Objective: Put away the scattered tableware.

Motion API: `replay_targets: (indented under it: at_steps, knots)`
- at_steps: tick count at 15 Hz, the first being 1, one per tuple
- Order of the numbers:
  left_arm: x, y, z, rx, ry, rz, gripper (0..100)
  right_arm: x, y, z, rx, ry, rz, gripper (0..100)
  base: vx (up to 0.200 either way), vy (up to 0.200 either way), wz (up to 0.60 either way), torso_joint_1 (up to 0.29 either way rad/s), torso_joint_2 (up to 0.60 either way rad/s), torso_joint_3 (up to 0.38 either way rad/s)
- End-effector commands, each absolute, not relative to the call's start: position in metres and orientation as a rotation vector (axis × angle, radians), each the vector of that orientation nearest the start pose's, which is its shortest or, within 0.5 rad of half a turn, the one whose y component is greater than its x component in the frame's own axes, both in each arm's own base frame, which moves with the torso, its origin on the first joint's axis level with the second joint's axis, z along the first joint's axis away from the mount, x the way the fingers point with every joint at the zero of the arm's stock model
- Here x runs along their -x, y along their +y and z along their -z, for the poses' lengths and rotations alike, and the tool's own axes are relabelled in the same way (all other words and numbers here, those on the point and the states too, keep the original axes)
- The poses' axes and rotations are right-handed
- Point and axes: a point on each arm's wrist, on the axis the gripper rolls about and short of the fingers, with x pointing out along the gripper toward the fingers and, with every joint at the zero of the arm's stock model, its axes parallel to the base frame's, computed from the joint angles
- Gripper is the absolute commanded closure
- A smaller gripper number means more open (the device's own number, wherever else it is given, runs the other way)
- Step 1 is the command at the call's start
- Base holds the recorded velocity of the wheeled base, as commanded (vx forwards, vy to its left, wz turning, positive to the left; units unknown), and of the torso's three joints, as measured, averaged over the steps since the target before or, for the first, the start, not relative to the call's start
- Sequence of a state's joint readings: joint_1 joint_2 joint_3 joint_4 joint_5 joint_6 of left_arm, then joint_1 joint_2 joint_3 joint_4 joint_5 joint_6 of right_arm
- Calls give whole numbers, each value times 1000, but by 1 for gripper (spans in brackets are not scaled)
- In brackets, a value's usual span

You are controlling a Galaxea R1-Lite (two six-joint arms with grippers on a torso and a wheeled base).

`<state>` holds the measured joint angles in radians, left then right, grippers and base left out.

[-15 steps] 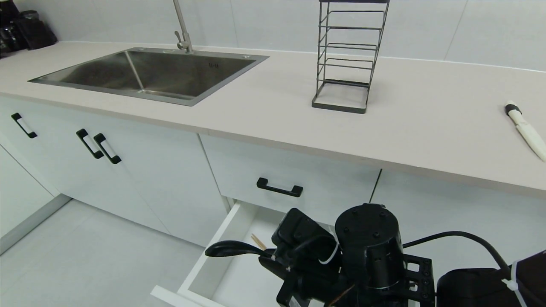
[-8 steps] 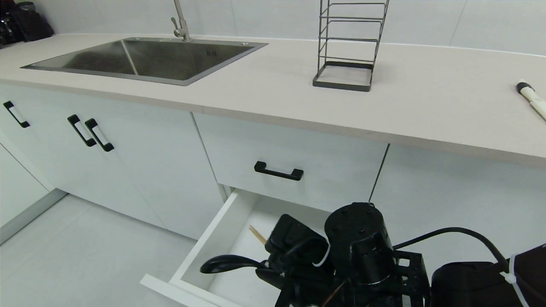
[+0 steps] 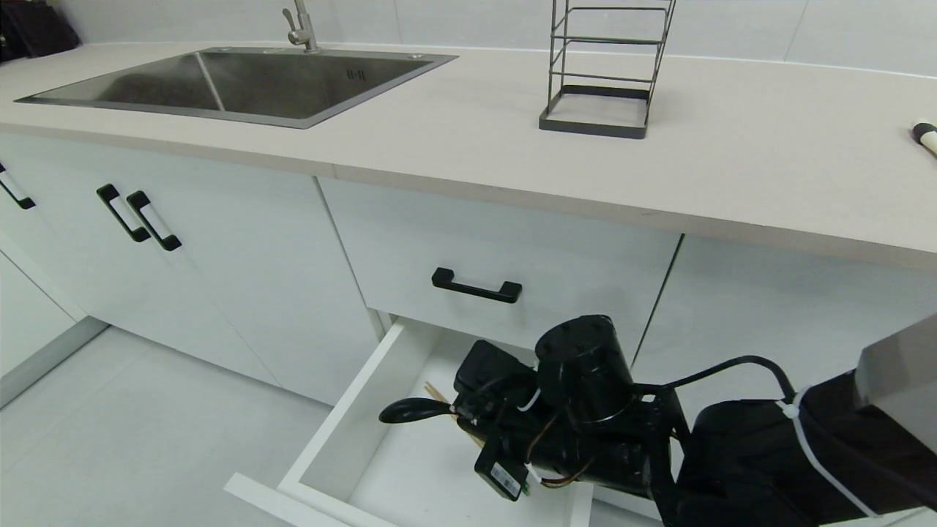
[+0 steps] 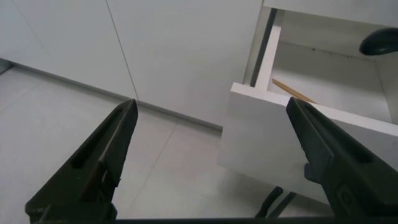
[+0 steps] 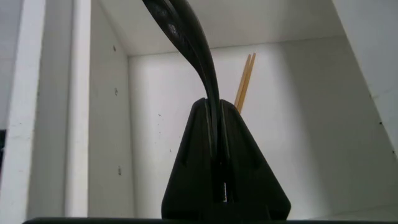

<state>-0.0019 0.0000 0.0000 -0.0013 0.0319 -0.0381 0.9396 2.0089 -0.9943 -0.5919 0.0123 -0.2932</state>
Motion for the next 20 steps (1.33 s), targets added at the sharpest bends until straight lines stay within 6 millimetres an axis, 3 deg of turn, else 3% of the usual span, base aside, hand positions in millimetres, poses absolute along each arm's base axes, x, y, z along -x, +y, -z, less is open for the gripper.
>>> replay_targets:
  at_steps: [1,8,9,11,20]
  knots:
    - [23,1,-76,38,-2,-31,0,-239,325,-109,475,263,-988,100,0,0,0,0,0,0]
    - [23,1,-76,38,-2,-31,0,-258,348,-94,519,330,-941,100,0,0,0,0,0,0]
    - [23,1,-76,38,-2,-31,0,-262,350,-76,541,375,-940,100,0,0,0,0,0,0]
    - [23,1,-76,38,-2,-31,0,-268,356,-63,551,393,-939,100,0,0,0,0,0,0]
    - [23,1,-76,38,-2,-31,0,-297,366,-43,593,357,-918,100,0,0,0,0,0,0]
